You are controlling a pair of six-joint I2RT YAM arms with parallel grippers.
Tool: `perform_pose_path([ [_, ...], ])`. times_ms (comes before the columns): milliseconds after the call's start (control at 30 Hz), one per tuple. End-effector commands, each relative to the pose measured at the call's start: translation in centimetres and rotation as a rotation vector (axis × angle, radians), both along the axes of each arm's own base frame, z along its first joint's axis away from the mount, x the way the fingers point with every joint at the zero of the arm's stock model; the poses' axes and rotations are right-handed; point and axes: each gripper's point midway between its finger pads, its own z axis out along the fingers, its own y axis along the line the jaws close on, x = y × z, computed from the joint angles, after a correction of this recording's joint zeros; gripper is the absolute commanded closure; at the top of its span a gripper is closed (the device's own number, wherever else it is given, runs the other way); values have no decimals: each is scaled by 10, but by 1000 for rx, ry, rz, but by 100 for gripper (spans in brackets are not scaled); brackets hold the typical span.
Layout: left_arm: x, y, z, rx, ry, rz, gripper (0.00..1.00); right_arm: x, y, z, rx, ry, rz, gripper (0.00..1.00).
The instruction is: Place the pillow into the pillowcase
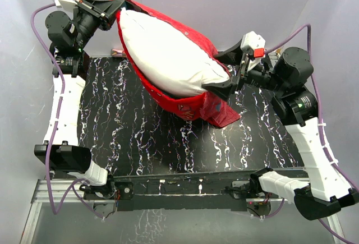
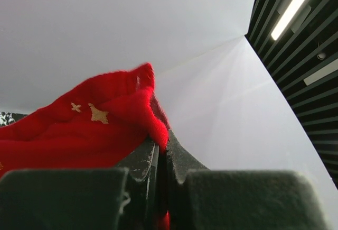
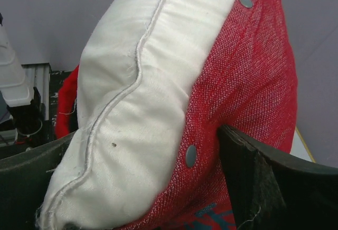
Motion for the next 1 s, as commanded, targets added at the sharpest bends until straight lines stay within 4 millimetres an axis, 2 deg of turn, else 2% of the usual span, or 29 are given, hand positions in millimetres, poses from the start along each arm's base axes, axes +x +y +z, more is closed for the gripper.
perform_pose_path([
  [0, -28, 1, 49, -11, -135, -1, 100, -25, -5, -4, -27, -5, 44, 1],
  [133, -23, 0, 49, -9, -128, -2, 100, -69, 3, 32, 42, -41, 251, 1],
  [300, -20, 1, 57, -18, -143, -2, 100, -95, 4, 60, 88, -87, 368, 1],
  [400, -19, 0, 65, -10, -157, -9, 100, -93, 4, 83, 122, -95, 352, 1],
  [467, -19, -1, 70, -13, -166, -12, 100, -80, 4, 87, 155, -51, 301, 1],
  [533, -19, -1, 74, -17, -173, -15, 100, -67, 6, 85, 181, -1, 256, 1],
  [633, -20, -4, 76, -18, -181, -22, 100, -42, 11, 68, 196, 105, 196, 8],
  [700, -20, -9, 77, -16, -187, -28, 100, -32, 23, 56, 182, 166, 194, 13],
  [833, -20, -18, 75, -6, -185, -36, 100, -41, 61, 42, 127, 154, 233, 14],
  [967, -20, -23, 72, 0, -180, -39, 100, -49, 98, 16, 37, 99, 241, 15],
])
